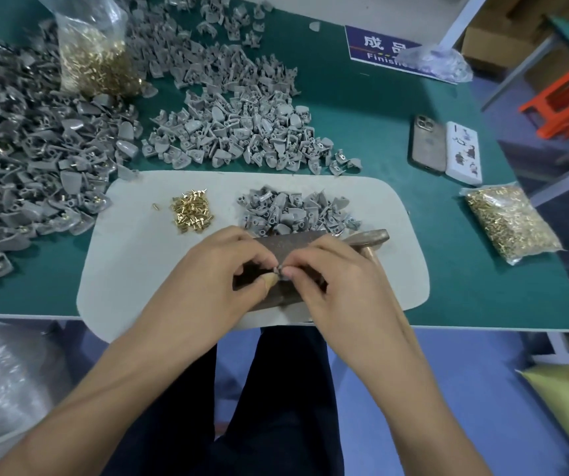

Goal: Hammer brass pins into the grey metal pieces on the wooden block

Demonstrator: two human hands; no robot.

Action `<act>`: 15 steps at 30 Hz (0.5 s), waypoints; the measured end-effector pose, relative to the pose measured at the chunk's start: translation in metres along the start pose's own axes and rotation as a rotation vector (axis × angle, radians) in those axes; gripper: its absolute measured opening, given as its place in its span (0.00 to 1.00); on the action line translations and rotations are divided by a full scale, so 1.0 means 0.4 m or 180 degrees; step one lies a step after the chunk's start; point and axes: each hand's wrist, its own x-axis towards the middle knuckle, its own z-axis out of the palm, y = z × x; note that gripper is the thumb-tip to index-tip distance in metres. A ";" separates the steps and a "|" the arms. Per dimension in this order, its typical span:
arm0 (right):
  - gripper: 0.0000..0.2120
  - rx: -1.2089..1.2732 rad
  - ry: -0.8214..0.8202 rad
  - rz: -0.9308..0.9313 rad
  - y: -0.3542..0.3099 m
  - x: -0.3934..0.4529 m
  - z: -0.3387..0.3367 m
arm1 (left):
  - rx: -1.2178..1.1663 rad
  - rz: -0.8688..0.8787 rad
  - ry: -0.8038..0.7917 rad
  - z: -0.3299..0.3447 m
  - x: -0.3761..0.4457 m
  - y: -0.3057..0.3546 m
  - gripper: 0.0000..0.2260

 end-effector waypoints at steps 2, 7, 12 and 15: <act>0.05 -0.0434 -0.0044 -0.0109 -0.018 0.002 -0.003 | -0.0020 -0.0037 0.0069 0.004 -0.003 0.000 0.07; 0.07 -0.1012 -0.0362 -0.0332 -0.044 0.026 -0.018 | -0.0166 -0.0118 0.0201 0.011 -0.008 -0.003 0.07; 0.13 -0.1569 -0.0600 -0.0383 -0.071 0.039 -0.014 | -0.0174 -0.0119 0.0221 0.007 -0.004 -0.003 0.06; 0.01 -0.1091 -0.0592 -0.0299 -0.049 0.034 -0.016 | -0.0083 -0.0144 0.0231 0.004 -0.003 -0.004 0.07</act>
